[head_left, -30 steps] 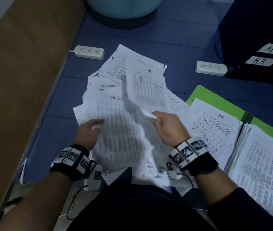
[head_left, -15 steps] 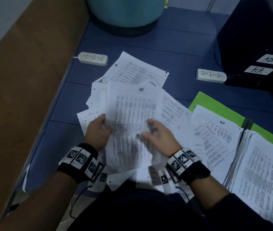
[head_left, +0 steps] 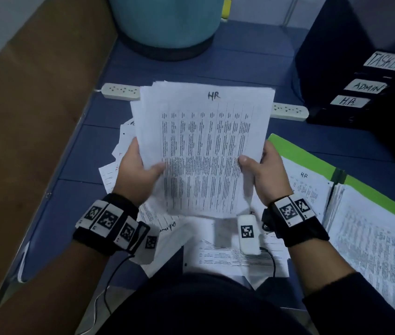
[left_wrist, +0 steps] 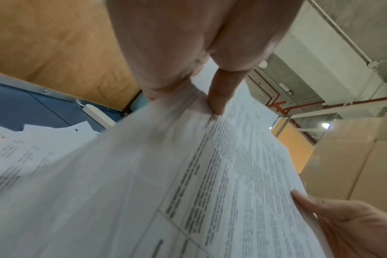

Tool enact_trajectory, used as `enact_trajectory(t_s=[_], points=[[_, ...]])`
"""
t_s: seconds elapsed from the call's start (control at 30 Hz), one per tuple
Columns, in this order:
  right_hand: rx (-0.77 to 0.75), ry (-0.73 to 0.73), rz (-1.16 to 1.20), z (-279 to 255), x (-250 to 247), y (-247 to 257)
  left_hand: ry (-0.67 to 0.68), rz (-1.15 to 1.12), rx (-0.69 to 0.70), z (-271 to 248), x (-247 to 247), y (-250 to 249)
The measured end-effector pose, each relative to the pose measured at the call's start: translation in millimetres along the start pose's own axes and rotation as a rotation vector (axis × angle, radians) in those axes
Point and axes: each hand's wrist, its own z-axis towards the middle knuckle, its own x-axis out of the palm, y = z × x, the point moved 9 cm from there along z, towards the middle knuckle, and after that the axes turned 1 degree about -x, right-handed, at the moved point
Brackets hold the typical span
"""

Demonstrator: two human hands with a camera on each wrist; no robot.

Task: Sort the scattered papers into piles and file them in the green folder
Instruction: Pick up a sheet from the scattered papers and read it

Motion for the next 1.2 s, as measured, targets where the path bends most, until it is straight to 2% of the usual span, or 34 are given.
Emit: enact_trajectory(t_s=[0.1,0.17,0.23,0.33,0.5,0.6,0.73,0.83,0.97,1.07,1.2], points=[[-0.157,-0.01,0.098,-10,-6,38,-0.048,-0.134,0.119,-9,-4,-30],[-0.201,-0.005,0.126,-18,-10,47,-0.051,-0.16,0.17,-13,-7,-37],[-0.169,0.007,0.094,-25,-9,37,-0.03,-0.136,0.145,-16,-4,-21],[-0.069,0.033,0.051,-37,0,4,0.034,-0.092,0.02,-22,10,17],[-0.005,-0.051,-0.167,-45,11,-21,0.029,-0.019,-0.121,-26,21,42],[0.001,-0.113,-0.227,-43,19,-8,-0.027,0.0,-0.09,-17,12,27],[-0.075,-0.171,-0.076,-48,26,23,-0.056,-0.141,0.033,-12,-7,-6],[-0.122,-0.207,-0.043,-57,28,33,-0.042,-0.232,0.051,-10,-19,-5],[-0.001,-0.204,-0.164,-68,40,-6,0.043,-0.088,-0.045,-12,-15,37],[0.088,-0.167,-0.34,-73,47,-39,0.093,0.043,-0.136,-19,-9,65],[0.179,-0.189,-0.448,-74,38,-58,0.123,0.111,-0.157,-18,-7,73]])
